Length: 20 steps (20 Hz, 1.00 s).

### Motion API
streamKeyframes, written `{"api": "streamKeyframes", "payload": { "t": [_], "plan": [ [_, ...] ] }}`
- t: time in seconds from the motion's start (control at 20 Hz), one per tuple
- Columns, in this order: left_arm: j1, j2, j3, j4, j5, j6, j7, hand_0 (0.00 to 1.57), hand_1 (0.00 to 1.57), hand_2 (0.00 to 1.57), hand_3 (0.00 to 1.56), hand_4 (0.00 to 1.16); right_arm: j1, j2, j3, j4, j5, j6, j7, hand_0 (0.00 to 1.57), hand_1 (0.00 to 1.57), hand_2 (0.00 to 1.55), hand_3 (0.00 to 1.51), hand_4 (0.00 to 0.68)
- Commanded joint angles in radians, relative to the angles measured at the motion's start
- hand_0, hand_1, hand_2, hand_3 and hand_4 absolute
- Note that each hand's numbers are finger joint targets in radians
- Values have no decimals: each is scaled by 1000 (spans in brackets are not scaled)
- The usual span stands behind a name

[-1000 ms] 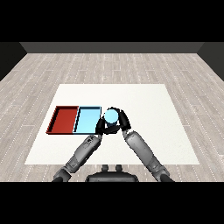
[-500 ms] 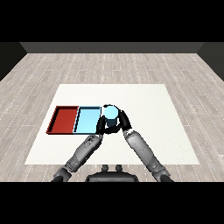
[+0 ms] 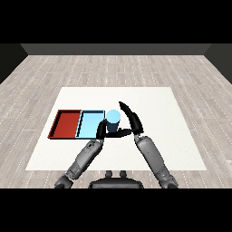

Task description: Pick the blue can and put it in the blue box

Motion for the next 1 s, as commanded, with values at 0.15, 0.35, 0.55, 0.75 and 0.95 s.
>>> {"api": "streamKeyframes", "payload": {
  "t": [0.15, 0.35, 0.55, 0.75, 0.95],
  "plan": [
    [15, 43, 59, 8, -62, 19, 32, 1571, 1571, 1571, 1482, 1131, 93, -29, -116, -45, -68, 20, -49, 0, 0, 0, 0, 0],
    [-5, 126, 121, 22, -60, -22, 86, 1571, 1571, 1565, 1477, 1122, 92, -40, -211, -12, -137, 40, -102, 0, 0, 0, 0, 0],
    [7, 167, 152, 10, -98, -12, 151, 1571, 1571, 1571, 1482, 1138, 169, 13, -146, -11, -113, 17, -116, 0, 0, 0, 0, 0],
    [-100, 208, 219, 168, -110, -49, 197, 1571, 1571, 1571, 1493, 1121, 194, -13, -217, 1, -180, 78, -173, 0, 0, 0, 0, 0],
    [-149, 262, 224, 341, -160, -21, 288, 1571, 1571, 1571, 1480, 1056, 195, 6, -217, 63, -175, 69, -196, 0, 0, 0, 0, 0]
  ]
}}
